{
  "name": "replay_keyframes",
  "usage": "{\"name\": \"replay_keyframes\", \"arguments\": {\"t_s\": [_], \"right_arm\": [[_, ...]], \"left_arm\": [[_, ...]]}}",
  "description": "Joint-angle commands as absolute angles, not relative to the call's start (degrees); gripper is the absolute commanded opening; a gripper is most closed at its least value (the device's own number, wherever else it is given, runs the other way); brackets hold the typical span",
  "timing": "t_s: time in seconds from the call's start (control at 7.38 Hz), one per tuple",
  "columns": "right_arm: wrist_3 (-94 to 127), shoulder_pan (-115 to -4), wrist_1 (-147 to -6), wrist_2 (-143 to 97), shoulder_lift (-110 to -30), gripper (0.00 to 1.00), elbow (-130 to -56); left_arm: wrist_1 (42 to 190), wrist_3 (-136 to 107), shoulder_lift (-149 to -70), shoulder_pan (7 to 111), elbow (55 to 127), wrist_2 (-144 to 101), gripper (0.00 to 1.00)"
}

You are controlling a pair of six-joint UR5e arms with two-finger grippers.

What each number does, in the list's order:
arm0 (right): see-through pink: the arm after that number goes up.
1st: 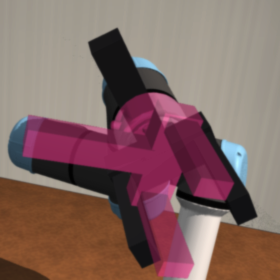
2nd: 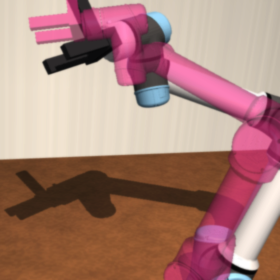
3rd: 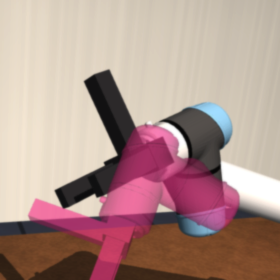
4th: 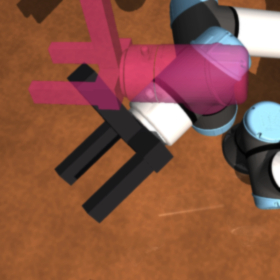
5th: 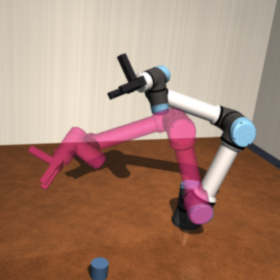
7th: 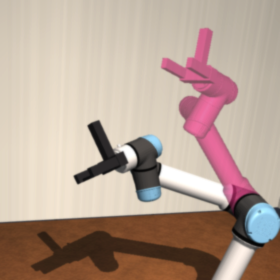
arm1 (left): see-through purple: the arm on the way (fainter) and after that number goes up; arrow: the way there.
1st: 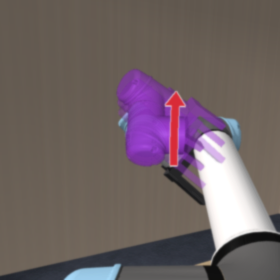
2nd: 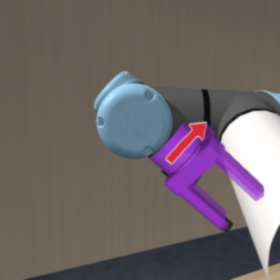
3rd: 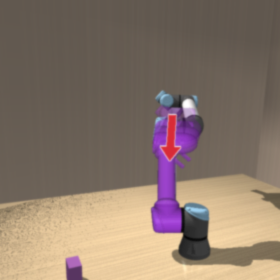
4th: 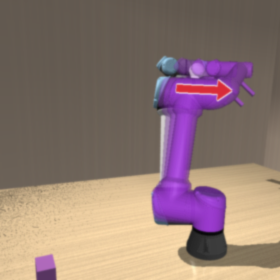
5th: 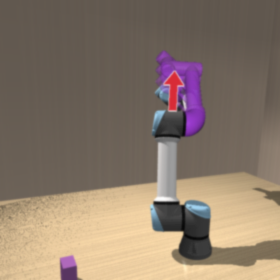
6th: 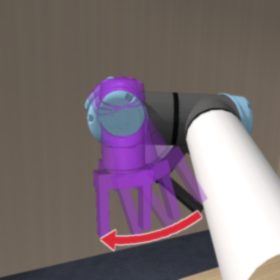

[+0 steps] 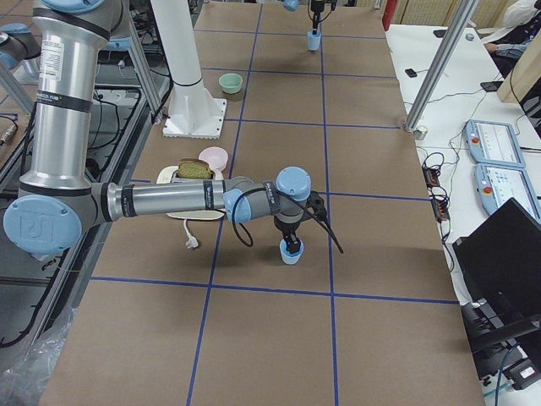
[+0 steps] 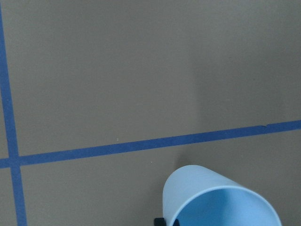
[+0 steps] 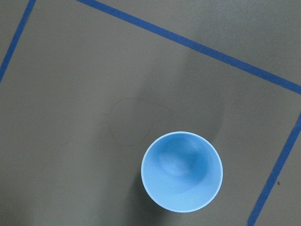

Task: Stack blue cups with both arms
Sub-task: 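Lower the left gripper onto the light-blue cup and grasp its rim, then carry the held cup to the table centre and set it down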

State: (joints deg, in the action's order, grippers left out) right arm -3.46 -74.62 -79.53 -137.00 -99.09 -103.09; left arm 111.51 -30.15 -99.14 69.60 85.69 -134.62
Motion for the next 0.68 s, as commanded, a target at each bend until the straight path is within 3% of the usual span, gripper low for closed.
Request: {"name": "replay_keyframes", "arguments": {"t_s": [0.0, 0.27, 0.54], "right_arm": [[-3.52, -74.44, -79.45, -136.41, -97.92, 0.95, -101.26], [-3.43, -74.44, -79.02, -134.92, -93.89, 0.95, -96.97], [-3.34, -74.44, -74.28, -134.82, -92.38, 0.93, -92.75]], "left_arm": [[107.96, -40.13, -100.45, 67.43, 91.99, -134.47, 0.00], [100.84, -53.71, -104.65, 61.73, 99.72, -133.95, 0.00], [100.02, -71.20, -112.81, 52.78, 100.20, -130.11, 0.00]]}}
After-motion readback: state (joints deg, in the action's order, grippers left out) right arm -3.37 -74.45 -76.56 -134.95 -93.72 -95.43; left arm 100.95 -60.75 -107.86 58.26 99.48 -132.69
